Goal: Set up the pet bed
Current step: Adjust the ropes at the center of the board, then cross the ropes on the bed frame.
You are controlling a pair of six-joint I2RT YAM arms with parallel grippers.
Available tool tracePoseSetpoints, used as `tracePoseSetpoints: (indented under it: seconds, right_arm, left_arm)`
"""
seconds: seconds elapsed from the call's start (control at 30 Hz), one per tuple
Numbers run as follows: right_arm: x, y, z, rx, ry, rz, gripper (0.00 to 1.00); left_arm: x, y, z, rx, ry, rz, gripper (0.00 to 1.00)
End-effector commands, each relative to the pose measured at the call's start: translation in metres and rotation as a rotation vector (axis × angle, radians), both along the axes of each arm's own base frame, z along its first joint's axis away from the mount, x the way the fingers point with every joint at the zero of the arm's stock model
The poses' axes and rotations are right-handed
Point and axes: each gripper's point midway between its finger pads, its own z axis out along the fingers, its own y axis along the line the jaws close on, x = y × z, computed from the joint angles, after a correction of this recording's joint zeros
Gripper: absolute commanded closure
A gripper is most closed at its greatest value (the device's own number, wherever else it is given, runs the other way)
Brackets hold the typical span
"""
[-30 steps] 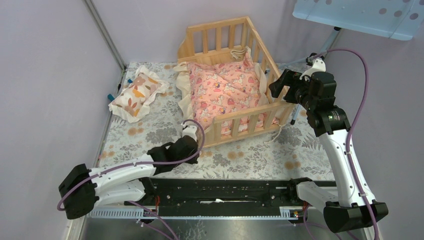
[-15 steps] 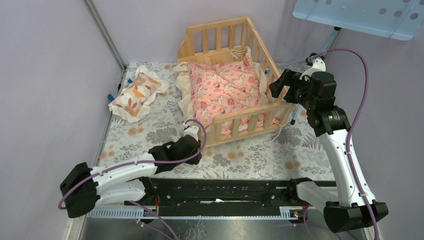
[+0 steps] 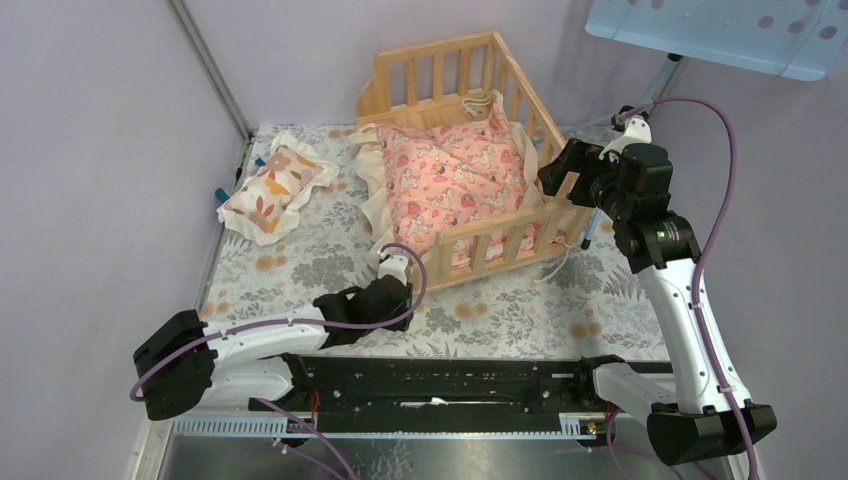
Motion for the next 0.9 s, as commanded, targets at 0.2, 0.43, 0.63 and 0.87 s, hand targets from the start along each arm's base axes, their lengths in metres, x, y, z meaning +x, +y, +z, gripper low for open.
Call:
tracePoseSetpoints:
  seconds: [0.2,0.43,0.63,0.87]
  right_arm:
    - [0.001,0.009,0.004,0.011,-0.028,0.050,0.01]
    - [0.000,0.010,0.003,0.013,-0.028,0.053,0.00]
    - [-0.001,0.009,0.004,0.006,-0.028,0.057,0.01]
    - [-0.001,0.009,0.001,-0.004,-0.024,0.058,0.02]
  left_arm:
    - [0.006,0.025,0.008,-0.134,-0.117,0.135,0.66]
    - [0.006,0.021,0.003,-0.110,-0.114,0.094,0.63]
    - [0.006,0.014,-0.009,-0.068,-0.076,0.078,0.63]
    - [-0.001,0.011,-0.024,-0.026,-0.016,0.064,0.63]
